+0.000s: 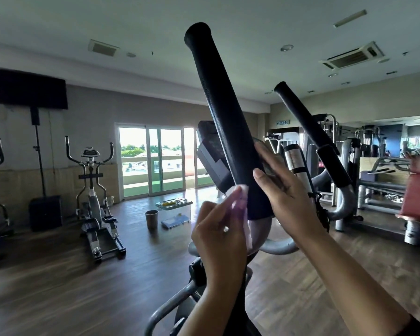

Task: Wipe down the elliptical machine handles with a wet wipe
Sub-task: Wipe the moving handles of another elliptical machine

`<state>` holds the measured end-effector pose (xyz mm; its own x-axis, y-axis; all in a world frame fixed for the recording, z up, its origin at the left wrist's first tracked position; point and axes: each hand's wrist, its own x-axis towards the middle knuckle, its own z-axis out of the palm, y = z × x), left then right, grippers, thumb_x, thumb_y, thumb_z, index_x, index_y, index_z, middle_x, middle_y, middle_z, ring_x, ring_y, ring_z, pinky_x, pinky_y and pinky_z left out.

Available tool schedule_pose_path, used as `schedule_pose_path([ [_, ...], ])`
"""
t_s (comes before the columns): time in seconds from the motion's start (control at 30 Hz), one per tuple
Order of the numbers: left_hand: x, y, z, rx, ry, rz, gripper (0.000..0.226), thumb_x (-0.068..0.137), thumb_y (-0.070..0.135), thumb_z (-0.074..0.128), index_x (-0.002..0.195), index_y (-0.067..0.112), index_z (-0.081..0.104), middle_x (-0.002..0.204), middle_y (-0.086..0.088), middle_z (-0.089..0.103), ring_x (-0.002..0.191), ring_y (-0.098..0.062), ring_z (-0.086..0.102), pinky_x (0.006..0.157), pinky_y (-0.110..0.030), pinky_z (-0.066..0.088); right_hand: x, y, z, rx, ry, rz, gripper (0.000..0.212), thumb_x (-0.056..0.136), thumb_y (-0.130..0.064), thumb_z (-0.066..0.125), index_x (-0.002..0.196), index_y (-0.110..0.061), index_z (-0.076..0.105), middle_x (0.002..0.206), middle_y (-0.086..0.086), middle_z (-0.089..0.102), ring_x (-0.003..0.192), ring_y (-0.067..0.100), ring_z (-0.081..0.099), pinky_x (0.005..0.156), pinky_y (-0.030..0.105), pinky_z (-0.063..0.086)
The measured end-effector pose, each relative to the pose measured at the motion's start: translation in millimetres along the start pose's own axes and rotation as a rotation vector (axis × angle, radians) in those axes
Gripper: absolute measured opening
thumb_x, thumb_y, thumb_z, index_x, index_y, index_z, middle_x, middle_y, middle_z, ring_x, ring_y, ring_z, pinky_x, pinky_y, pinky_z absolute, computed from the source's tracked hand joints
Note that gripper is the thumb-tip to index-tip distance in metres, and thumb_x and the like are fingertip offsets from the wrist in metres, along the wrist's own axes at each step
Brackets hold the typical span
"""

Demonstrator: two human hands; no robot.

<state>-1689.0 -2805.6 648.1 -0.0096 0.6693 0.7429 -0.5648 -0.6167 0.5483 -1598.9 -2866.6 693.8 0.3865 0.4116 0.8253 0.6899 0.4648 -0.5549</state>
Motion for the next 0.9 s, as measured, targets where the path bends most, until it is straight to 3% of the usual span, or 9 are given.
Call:
schedule_pose_path([
  [0.1, 15.0, 4.7, 7.2, 0.001, 0.063, 0.004, 0.022, 0.081, 0.023, 0.076, 0.09, 0.042, 0.072, 0.063, 0.005, 0.047, 0.056, -0.002, 0.047, 0.057, -0.008, 0.036, -1.6, -1.2, -0.6, 0.023, -0.01, 0.023, 0.046, 0.096, -0.011, 0.053, 0.138, -0.029, 0.049, 0.104, -0.035, 0.065, 0.099, -0.012, 0.062, 0.081, 0.009, 0.048],
  [0.27, 1.1, 4.8, 6.9, 0.029, -0.032, 0.061, 0.035, 0.08, 0.003, 0.074, 0.101, 0.03, 0.071, 0.066, 0.009, 0.047, 0.061, -0.002, 0.048, 0.058, -0.006, 0.038, -5.9, -1.7, -3.6, -0.022, -0.016, 0.055, 0.045, 0.097, -0.013, 0.053, 0.138, -0.033, 0.049, 0.099, -0.037, 0.065, 0.102, -0.014, 0.059, 0.084, 0.006, 0.043],
  [0.37, -13.4, 0.6, -2.8, 0.047, -0.095, 0.056, 0.036, 0.08, -0.001, 0.073, 0.1, 0.028, 0.072, 0.066, 0.011, 0.05, 0.063, 0.002, 0.052, 0.06, -0.005, 0.039, -9.0, -0.7, -4.9, -0.039, 0.003, 0.059, 0.045, 0.097, -0.016, 0.054, 0.136, -0.037, 0.051, 0.107, -0.025, 0.067, 0.107, -0.005, 0.06, 0.096, 0.02, 0.047],
  [0.43, -18.7, 1.8, -7.3, 0.036, -0.107, 0.016, 0.036, 0.08, 0.002, 0.074, 0.095, 0.034, 0.073, 0.067, 0.009, 0.052, 0.063, 0.001, 0.053, 0.06, -0.006, 0.039, -12.4, 1.0, -5.0, -0.016, 0.011, 0.058, 0.044, 0.097, -0.017, 0.055, 0.134, -0.04, 0.052, 0.117, -0.008, 0.068, 0.115, 0.016, 0.061, 0.103, 0.038, 0.047],
  [0.5, -15.8, 4.6, -7.4, 0.001, -0.039, -0.046, 0.03, 0.08, 0.009, 0.075, 0.089, 0.038, 0.073, 0.066, 0.004, 0.051, 0.059, 0.001, 0.051, 0.059, -0.007, 0.038, -15.2, 0.1, -5.1, -0.007, 0.009, 0.064, 0.044, 0.096, -0.017, 0.056, 0.133, -0.041, 0.053, 0.117, 0.001, 0.068, 0.115, 0.03, 0.058, 0.102, 0.043, 0.047],
  [0.63, -1.9, 9.6, 1.4, -0.06, 0.024, -0.117, 0.02, 0.082, 0.016, 0.074, 0.093, 0.033, 0.073, 0.067, 0.0, 0.051, 0.055, 0.002, 0.047, 0.055, -0.008, 0.037, -16.9, -2.8, -5.2, 0.016, 0.002, 0.081, 0.045, 0.096, -0.013, 0.055, 0.134, -0.037, 0.053, 0.114, -0.014, 0.069, 0.109, 0.006, 0.064, 0.1, 0.032, 0.048],
  [0.77, -15.4, 7.5, -2.8, -0.073, -0.071, -0.16, 0.033, 0.082, 0.002, 0.071, 0.095, 0.032, 0.071, 0.067, 0.012, 0.051, 0.059, 0.004, 0.05, 0.058, -0.007, 0.039, -16.4, -0.7, -3.3, -0.023, 0.024, 0.053, 0.045, 0.097, -0.015, 0.055, 0.134, -0.039, 0.052, 0.114, -0.006, 0.069, 0.114, 0.022, 0.06, 0.102, 0.035, 0.048],
  [0.83, -22.6, 4.9, -8.7, -0.071, -0.109, -0.18, 0.035, 0.082, 0.001, 0.071, 0.091, 0.035, 0.071, 0.066, 0.02, 0.055, 0.062, 0.005, 0.054, 0.06, -0.006, 0.04, -14.6, 0.6, -1.3, -0.04, 0.027, 0.032, 0.045, 0.096, -0.018, 0.055, 0.137, -0.037, 0.05, 0.116, -0.008, 0.068, 0.111, 0.015, 0.063, 0.101, 0.034, 0.048],
  [0.9, -20.1, 5.1, -10.8, -0.078, -0.083, -0.187, 0.03, 0.083, 0.007, 0.072, 0.09, 0.036, 0.072, 0.068, 0.013, 0.059, 0.062, 0.005, 0.055, 0.061, -0.006, 0.04, -12.3, -0.2, 0.6, -0.059, 0.058, 0.011, 0.046, 0.093, -0.026, 0.056, 0.138, -0.036, 0.049, 0.112, -0.011, 0.069, 0.108, 0.014, 0.064, 0.099, 0.032, 0.048],
])
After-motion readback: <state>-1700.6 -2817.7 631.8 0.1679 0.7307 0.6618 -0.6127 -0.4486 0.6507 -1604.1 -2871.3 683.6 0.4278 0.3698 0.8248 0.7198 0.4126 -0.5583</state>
